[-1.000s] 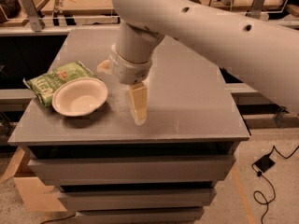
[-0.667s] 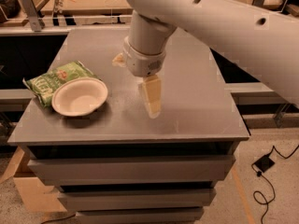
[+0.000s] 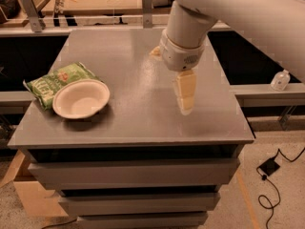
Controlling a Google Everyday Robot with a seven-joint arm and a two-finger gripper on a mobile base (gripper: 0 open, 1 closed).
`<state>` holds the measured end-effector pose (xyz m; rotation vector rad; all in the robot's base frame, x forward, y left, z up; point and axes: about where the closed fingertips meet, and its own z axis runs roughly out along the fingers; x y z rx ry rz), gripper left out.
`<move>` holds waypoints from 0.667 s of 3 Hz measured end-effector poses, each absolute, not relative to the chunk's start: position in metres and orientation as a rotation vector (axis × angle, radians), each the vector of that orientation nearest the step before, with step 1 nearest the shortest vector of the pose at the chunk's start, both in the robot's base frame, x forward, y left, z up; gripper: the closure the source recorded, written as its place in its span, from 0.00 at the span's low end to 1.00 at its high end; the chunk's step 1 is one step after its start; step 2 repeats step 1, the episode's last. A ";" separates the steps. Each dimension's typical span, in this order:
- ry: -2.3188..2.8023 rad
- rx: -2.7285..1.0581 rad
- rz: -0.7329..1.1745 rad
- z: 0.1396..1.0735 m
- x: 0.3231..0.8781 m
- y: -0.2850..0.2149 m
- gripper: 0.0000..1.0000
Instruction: Move paper bowl near green jalapeno chip bag
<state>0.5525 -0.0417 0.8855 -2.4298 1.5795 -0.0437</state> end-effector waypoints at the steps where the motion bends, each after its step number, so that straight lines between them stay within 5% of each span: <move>1: 1.654 -2.330 -0.044 0.890 0.546 -0.082 0.00; 2: 1.654 -2.330 -0.044 0.890 0.546 -0.082 0.00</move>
Offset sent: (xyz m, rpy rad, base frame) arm 0.0000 0.0000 0.0000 0.0000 0.0000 0.0000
